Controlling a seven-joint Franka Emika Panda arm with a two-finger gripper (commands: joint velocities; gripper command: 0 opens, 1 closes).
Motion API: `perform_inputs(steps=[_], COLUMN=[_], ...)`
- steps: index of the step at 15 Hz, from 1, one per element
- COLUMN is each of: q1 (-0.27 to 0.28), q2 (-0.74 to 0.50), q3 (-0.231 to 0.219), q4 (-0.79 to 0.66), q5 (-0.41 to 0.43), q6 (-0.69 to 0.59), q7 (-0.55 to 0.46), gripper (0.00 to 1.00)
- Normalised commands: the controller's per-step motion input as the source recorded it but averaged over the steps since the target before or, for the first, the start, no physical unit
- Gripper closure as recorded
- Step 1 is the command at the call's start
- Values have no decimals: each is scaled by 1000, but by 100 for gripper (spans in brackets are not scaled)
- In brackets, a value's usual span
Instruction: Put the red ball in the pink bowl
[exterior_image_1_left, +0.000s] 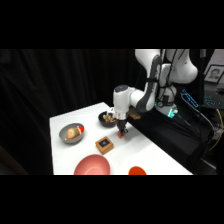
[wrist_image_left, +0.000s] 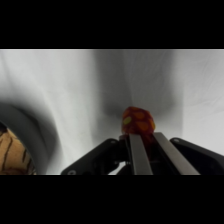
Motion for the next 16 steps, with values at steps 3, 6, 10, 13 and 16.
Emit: perform_inputs(steps=[3,6,10,13,16], q1=[140,24,-92,-112,-104], q2=[-573,-541,-383,-245,-115], q3=[-84,16,158,193,167], q4=[-177,-61,105,209,285], q5=[-257,-294,-174,-72,-27], q6=[-359,-525,-567,-495,-400], q7=[208,193,76,-26,-66], gripper=[99,98,98,98,98])
